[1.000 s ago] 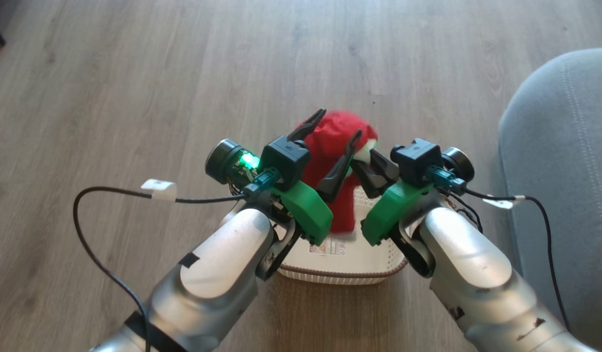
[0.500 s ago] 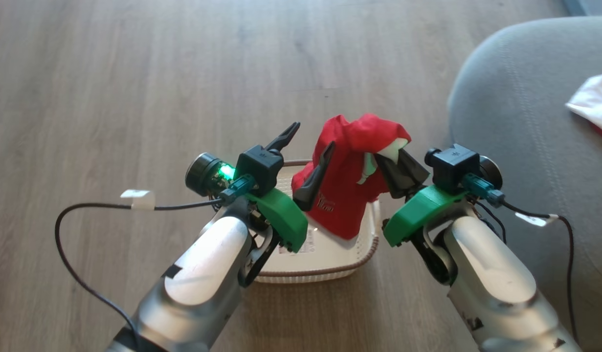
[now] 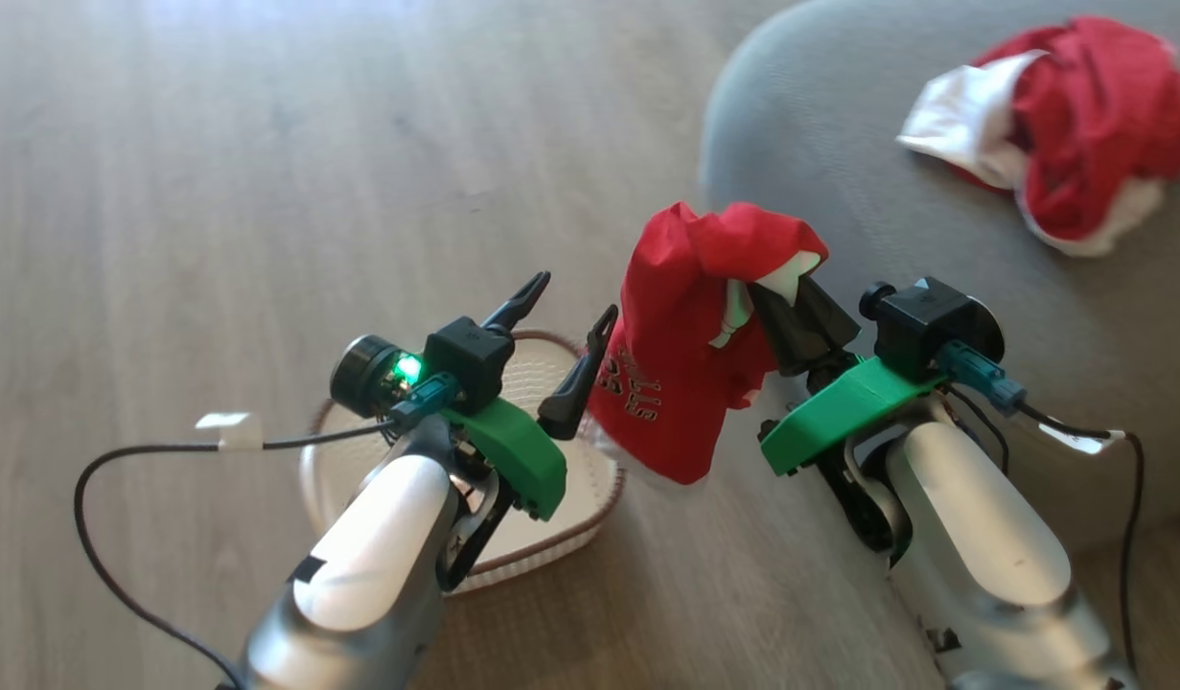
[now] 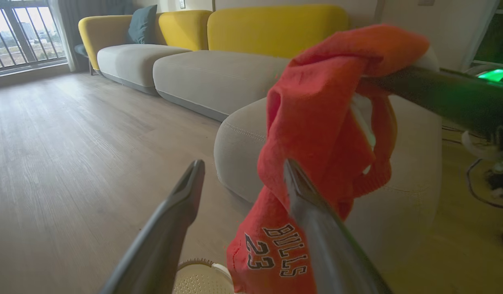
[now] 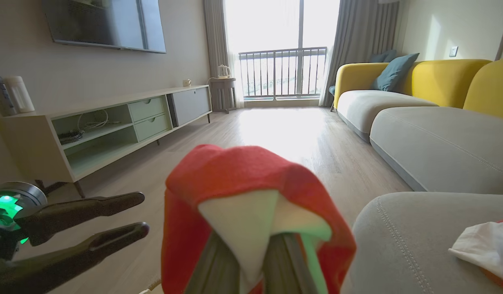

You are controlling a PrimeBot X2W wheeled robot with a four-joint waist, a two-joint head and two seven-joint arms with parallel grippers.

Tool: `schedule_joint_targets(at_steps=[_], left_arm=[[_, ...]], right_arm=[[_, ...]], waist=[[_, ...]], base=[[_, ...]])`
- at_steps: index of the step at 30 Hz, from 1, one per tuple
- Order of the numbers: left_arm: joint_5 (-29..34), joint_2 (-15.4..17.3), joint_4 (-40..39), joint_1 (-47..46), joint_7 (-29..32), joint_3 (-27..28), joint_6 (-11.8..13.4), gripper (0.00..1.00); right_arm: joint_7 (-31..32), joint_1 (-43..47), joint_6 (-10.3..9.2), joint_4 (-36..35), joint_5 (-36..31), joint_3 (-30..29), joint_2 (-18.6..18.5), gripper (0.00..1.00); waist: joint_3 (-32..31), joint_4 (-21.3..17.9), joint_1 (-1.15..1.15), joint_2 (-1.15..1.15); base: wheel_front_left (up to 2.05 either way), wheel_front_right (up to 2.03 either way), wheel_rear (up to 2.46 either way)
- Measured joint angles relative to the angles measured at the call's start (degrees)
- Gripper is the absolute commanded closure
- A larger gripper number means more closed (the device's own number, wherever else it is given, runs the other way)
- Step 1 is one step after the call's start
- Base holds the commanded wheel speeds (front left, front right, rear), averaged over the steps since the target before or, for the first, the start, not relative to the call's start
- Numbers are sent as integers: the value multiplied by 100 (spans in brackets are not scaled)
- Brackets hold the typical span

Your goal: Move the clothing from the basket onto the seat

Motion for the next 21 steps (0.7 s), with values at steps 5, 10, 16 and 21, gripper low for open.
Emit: schedule_joint_targets(at_steps=[5, 10, 16, 21], left_arm=[[86, -9, -74, 51, 0, 134, -123, 0], [123, -11, -91, 204, 0, 236, -178, 0], [203, -35, -93, 209, 0, 203, -282, 0], [197, -34, -32, 167, 0, 113, -369, 0]], right_arm=[[0, 116, 0, -191, 30, -69, -1, 100], [0, 225, 0, -459, 70, -246, -1, 100], [0, 552, 0, -851, 54, -728, -5, 100], [0, 892, 0, -1238, -69, -1149, 21, 100]], waist=[[7, -536, 0, 0], [40, -1016, 0, 0], [144, -1393, 0, 0], [287, -1491, 0, 0]], base=[[0, 0, 0], [0, 0, 0], [0, 0, 0], [0, 0, 0]])
